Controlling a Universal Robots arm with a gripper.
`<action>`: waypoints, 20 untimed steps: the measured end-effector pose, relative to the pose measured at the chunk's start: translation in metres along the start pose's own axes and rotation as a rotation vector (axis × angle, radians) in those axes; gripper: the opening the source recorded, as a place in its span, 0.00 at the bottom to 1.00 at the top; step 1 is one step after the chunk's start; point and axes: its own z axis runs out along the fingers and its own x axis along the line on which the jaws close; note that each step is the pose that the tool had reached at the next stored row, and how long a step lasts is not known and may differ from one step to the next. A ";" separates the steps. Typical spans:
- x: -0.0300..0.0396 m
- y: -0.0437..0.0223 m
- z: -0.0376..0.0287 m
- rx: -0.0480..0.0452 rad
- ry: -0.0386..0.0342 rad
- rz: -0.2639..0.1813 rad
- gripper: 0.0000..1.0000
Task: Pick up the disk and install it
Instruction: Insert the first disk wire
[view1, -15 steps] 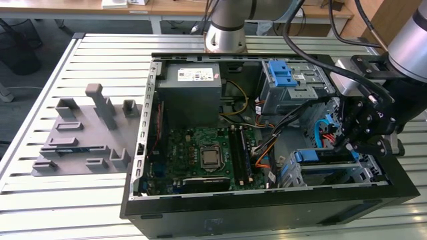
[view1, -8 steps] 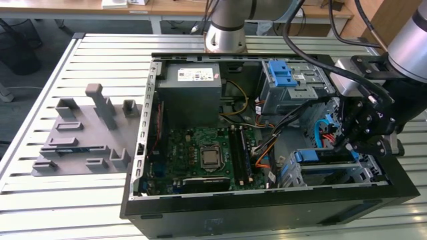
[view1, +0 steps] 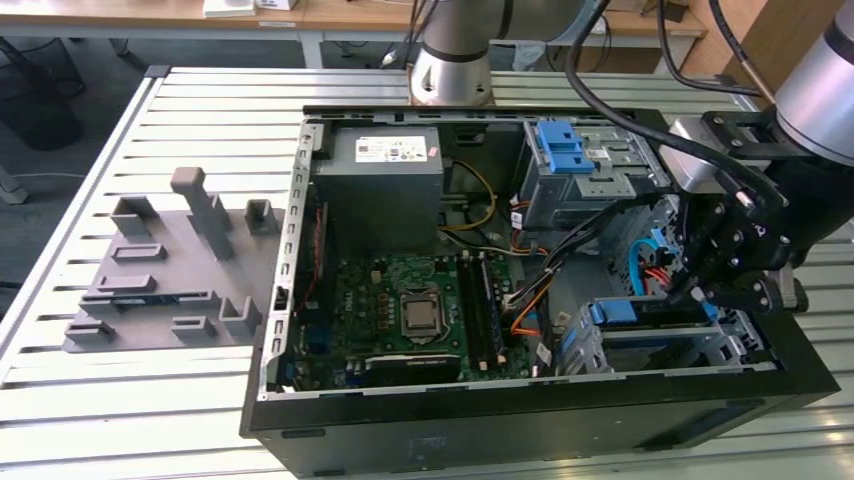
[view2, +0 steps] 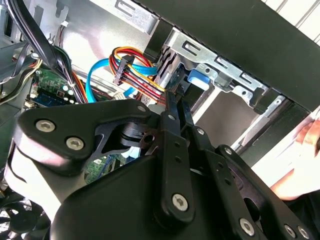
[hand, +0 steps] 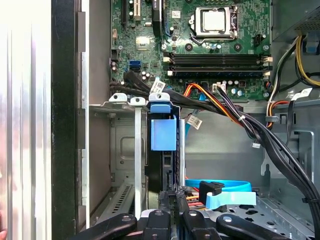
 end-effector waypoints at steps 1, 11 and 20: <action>0.0000 0.0000 0.0001 -0.0001 -0.0003 0.000 0.16; 0.0000 -0.0002 -0.0003 -0.0002 0.0006 0.003 0.16; 0.0004 -0.0004 0.0025 -0.0002 0.0002 0.003 0.16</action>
